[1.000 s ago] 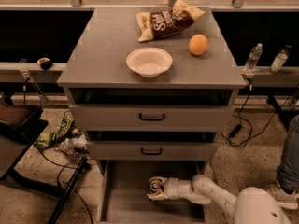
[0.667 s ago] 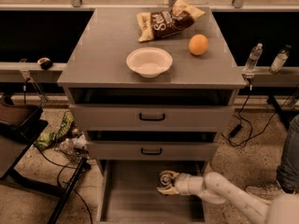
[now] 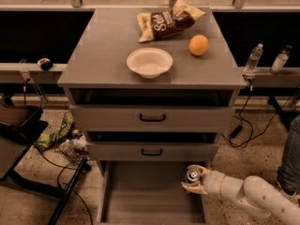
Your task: Pick pepsi can from bottom drawer and place on counter
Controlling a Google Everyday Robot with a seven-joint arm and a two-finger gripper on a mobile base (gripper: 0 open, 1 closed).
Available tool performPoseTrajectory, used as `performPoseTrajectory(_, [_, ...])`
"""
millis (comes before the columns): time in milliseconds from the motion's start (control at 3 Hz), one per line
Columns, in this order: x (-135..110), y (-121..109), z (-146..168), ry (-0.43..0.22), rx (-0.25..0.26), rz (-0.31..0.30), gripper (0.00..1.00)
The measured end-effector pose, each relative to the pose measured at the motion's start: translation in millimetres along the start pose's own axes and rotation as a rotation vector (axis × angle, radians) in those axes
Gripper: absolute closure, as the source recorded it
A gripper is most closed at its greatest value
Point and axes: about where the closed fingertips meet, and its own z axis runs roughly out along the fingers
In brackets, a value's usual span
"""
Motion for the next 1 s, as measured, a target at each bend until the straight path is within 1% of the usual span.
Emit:
performPoseTrajectory(333, [-72.1,49.6,-57.6,-0.025,-0.068,0.059,1.0])
performPoseTrajectory(667, [-156.3,80.0,-97.7,-0.037,-0.173,0.064,1.0])
performPoseTrajectory(1000, [-233.7,56.5,-136.6,-0.01,-0.189,-0.007,1.0])
